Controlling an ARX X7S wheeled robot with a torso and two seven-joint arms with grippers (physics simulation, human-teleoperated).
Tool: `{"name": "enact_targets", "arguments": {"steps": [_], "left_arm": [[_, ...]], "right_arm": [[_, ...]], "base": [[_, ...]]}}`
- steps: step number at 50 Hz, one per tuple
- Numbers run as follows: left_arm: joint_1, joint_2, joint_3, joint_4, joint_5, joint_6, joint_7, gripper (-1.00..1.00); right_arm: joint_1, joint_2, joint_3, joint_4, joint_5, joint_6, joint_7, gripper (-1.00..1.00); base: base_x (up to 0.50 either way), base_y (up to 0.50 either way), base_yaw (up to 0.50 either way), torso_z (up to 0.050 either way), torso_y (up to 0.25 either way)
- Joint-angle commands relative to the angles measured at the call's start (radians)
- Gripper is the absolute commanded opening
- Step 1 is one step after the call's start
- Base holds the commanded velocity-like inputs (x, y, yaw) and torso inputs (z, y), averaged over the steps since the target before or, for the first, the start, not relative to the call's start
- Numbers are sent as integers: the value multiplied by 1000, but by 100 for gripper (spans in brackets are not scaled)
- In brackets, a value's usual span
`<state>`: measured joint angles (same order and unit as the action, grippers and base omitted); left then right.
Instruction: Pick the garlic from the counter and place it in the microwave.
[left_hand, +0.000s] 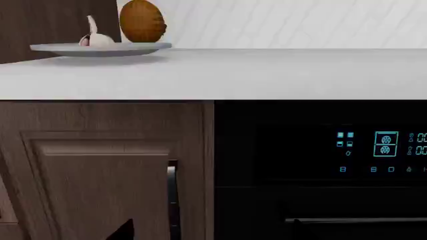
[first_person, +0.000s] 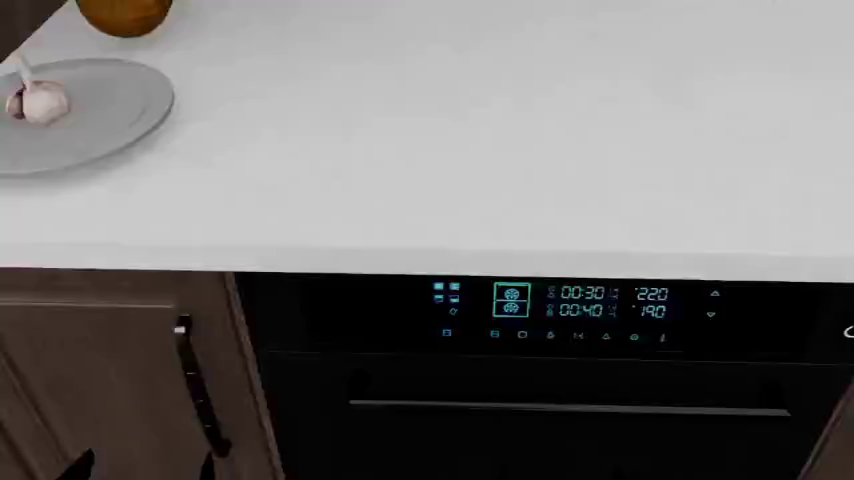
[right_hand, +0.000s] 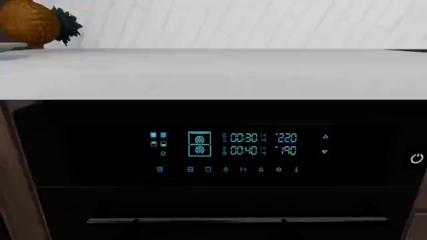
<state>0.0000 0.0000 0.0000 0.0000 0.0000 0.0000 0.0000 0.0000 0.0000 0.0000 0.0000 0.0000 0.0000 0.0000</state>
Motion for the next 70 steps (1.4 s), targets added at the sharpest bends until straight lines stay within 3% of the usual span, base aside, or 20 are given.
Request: {"name": "enact_targets", "arguments": {"steps": [1,16,23,29,33,36,40,43,46,47,54,58,60,62,64,68,70], "left_arm": [[0,-10,11,0,-7,0,-11,100],[9,-53,66,2,-35,38,-61,100],[7,-75,82,124,-61,-141,-65,100],[10,-119,98,539,-75,-490,-77,100],[-79,-142,112,740,-68,-733,-88,100],[-233,-147,124,926,-84,-1035,-87,100],[-479,-108,85,1046,-140,-1391,-73,100],[-634,-99,19,1047,-299,-1555,-150,100],[-635,-109,-19,1040,-421,-1556,-237,100],[-540,-130,14,1005,-406,-1442,-230,100],[-533,-136,17,998,-415,-1427,-238,100],[-428,-170,8,939,-368,-1281,-246,100],[-423,-122,-115,940,-409,-1297,-223,100],[-414,-173,-82,946,-361,-1248,-252,100],[-419,-140,-200,927,-385,-1248,-238,100],[-435,-180,-285,907,-349,-1237,-267,100],[-448,-152,-399,898,-376,-1263,-254,100]], "right_arm": [[0,9,-13,0,9,0,13,100],[-2,53,-64,-35,44,24,64,100],[-18,76,-57,-219,77,213,91,100],[17,102,-57,-464,72,469,126,100],[88,135,-76,-631,67,686,129,100],[205,145,-54,-763,102,911,117,100],[337,151,-20,-848,142,1092,97,100],[434,143,6,-894,171,1226,87,100],[426,143,-5,-834,163,1186,92,100],[373,138,-11,-786,157,1104,89,100],[371,141,-12,-782,162,1098,93,100],[309,153,-28,-822,139,1037,114,100],[306,159,-37,-839,134,1046,121,100],[306,162,-41,-840,133,1047,124,100],[302,168,-42,-837,129,1039,127,100],[286,166,-27,-829,133,1015,128,100],[292,168,-35,-824,132,1017,130,100]], "base": [[0,0,0,0,0],[0,0,0,3,0],[0,0,0,50,0],[0,0,0,50,0],[0,0,0,50,0],[0,0,0,50,0],[0,0,0,50,0],[0,0,0,50,0],[0,0,0,50,0],[0,0,0,50,0],[0,0,0,30,0],[0,0,0,0,0],[0,0,0,0,0],[0,0,0,0,0],[0,0,0,0,0],[0,0,0,0,0],[0,0,0,0,0]]}}
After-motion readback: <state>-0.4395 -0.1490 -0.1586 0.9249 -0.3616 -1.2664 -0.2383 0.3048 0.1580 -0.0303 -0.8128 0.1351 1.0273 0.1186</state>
